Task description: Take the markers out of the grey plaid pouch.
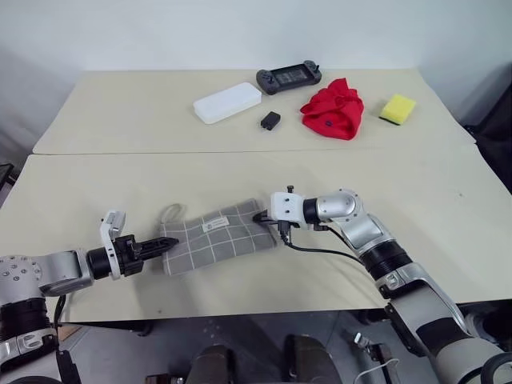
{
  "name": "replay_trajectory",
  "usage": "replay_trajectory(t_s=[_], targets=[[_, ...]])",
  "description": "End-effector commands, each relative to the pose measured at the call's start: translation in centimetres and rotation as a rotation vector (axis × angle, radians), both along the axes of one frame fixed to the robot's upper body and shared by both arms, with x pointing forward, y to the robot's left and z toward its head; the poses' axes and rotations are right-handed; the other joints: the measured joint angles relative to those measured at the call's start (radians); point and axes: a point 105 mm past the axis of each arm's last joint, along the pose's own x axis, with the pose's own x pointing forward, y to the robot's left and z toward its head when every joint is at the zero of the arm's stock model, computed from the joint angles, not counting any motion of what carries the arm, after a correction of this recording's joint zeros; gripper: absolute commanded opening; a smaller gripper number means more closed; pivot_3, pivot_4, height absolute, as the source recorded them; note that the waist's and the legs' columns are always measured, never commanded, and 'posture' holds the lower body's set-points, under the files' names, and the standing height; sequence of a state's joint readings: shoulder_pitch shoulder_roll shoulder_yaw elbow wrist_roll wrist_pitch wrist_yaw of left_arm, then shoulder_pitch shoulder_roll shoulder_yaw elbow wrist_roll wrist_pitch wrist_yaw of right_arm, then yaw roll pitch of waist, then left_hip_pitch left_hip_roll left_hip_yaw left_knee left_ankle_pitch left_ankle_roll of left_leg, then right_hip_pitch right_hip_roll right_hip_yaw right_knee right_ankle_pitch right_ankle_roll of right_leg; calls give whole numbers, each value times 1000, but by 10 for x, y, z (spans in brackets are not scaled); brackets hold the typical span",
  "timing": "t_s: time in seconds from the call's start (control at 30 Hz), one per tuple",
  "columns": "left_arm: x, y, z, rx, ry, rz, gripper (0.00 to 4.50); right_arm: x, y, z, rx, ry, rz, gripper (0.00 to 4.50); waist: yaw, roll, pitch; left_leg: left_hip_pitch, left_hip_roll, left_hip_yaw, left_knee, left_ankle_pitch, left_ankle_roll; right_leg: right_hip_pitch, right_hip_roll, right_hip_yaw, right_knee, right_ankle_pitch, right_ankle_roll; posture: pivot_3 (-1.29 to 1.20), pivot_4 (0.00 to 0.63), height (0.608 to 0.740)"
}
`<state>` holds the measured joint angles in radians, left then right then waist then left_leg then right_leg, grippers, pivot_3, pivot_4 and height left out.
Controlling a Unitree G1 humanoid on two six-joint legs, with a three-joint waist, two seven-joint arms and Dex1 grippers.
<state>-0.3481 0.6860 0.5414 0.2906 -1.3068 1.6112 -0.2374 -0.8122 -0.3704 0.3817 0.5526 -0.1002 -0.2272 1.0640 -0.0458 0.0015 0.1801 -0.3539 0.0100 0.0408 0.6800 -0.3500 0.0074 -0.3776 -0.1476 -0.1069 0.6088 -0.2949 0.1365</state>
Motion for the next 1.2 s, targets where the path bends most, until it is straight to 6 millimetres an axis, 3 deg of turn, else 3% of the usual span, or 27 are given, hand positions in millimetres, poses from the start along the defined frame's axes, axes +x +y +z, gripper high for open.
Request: replay_trajectory(t_s=[0.03, 0.13, 0.27, 0.37, 0.63, 0.73, 0.9, 1.03, 1.2], targets=[[0, -9, 9, -51, -39, -37, 33, -11, 2, 4, 39, 11, 84, 0, 2, 0, 0, 0, 0, 0, 0, 0, 0, 0, 0, 0, 0, 0, 0, 0, 150, 740], [0, -16, 15, -66, -82, -60, 33, -29, 1, 15, 123, 41, 205, 0, 7, 0, 0, 0, 0, 0, -1, 0, 0, 0, 0, -1, -2, 0, 0, 0, 150, 740], [4, -18, 34, -86, -200, -47, 33, -28, -10, 29, 195, 28, 203, 0, 13, -2, 3, -1, 0, 0, -1, 0, 0, 0, 0, -1, -3, 0, 0, 0, 150, 740], [-2, -24, 38, -62, -260, -89, 0, -29, -19, 43, 275, 67, 192, 578, 14, -1, 4, -1, 0, 0, -1, 0, 0, 0, 1, -1, -4, 0, 0, 0, 150, 740], [-3, -34, 65, -39, -663, -90, 0, -25, -53, 79, 452, 167, 84, 3380, 18, 2, 6, -4, 1, 0, -3, -1, 0, -1, 1, -3, -8, 0, 0, 0, 150, 740], [1, -35, 70, 67, -904, -74, 0, -18, -89, 96, 508, 261, -44, 4386, 24, 5, 8, -5, 1, 0, -4, -1, 0, -1, 1, -4, -10, 0, 0, 0, 150, 740], [10, -55, 62, 264, -1190, -129, 0, -10, -140, 112, 580, 357, -241, 4482, 42, 6, 9, -15, 0, 1, 0, -1, 2, -7, 1, -8, -13, 1, 2, 0, 150, 740], [18, -81, 46, 516, -1508, -249, 0, -6, -182, 109, 605, 397, -419, 4482, 50, 6, 9, -20, -5, 11, 0, -1, 3, -13, 2, -7, -11, 2, 3, 0, 150, 740], [23, -104, 35, 582, -1711, -269, 0, -14, -195, 110, 683, 549, -465, 4482, 61, 6, 9, -22, -7, 14, 1, -1, 6, -14, 0, -7, -13, 4, 7, 0, 150, 740]])
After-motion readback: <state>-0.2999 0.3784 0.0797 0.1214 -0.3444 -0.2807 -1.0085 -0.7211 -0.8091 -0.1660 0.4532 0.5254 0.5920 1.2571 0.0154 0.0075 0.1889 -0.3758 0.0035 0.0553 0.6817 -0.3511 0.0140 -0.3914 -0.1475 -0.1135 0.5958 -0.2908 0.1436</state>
